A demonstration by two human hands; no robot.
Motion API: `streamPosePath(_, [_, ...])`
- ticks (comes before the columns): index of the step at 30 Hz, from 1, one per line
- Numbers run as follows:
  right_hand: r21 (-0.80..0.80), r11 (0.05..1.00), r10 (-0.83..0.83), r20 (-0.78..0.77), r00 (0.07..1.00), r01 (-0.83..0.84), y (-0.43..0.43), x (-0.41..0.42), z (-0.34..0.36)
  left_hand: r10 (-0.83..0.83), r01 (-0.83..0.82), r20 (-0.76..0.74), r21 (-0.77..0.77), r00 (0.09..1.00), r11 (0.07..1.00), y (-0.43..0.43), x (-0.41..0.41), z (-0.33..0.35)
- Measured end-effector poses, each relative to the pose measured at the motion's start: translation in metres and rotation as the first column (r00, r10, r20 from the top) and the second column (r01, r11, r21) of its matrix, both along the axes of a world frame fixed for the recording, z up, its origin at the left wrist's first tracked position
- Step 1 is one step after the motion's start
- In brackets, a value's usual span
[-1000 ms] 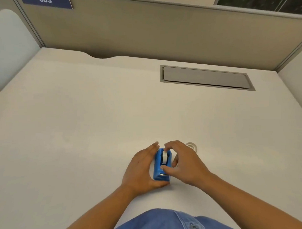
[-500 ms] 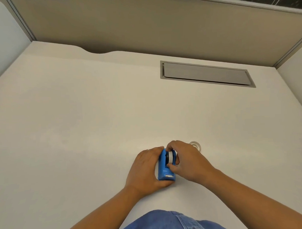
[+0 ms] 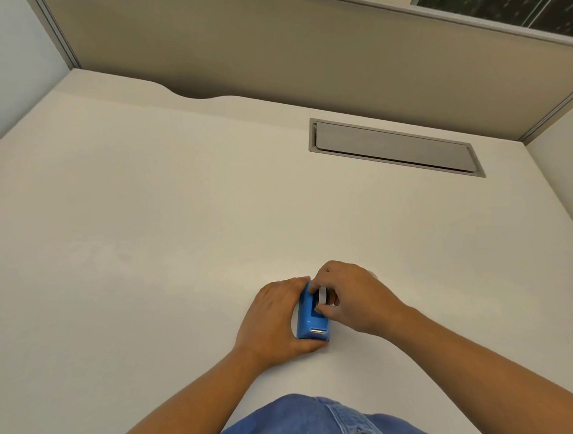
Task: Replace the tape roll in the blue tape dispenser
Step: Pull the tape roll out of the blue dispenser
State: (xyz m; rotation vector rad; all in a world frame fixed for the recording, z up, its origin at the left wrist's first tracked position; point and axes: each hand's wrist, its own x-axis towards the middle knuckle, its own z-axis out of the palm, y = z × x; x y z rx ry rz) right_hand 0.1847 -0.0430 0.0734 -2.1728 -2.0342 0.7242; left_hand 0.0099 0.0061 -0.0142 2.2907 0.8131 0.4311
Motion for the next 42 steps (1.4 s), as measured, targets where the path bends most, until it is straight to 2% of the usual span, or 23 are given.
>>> streamPosePath(20, [0.001, 1.0, -0.021, 0.045, 0.999, 0.021, 0.001, -0.007, 0.009, 0.0, 0.002, -0.035, 0.07, 0.999, 0.998, 0.0, 0.002, 0.0])
streamPosePath(33, [0.025, 0.996, -0.085, -0.026, 0.996, 0.086, 0.002, -0.009, 0.023, 0.025, -0.021, -0.052, 0.08, 0.998, 0.997, -0.002, 0.003, 0.0])
streamPosePath(37, [0.047, 0.994, -0.099, -0.079, 0.992, 0.103, -0.005, -0.009, 0.024, 0.011, -0.01, -0.066, 0.017, 0.998, 1.0, -0.002, 0.0, 0.004])
streamPosePath(40, [0.073, 0.987, -0.132, -0.122, 0.984, 0.141, -0.012, -0.008, 0.026, -0.02, 0.008, -0.069, -0.162, 0.997, 0.987, 0.001, -0.002, 0.01])
streamPosePath(42, [0.097, 0.98, -0.155, -0.151, 0.976, 0.171, -0.017, -0.007, 0.028, -0.022, 0.006, -0.07, -0.22, 0.997, 0.975, 0.002, -0.006, 0.018])
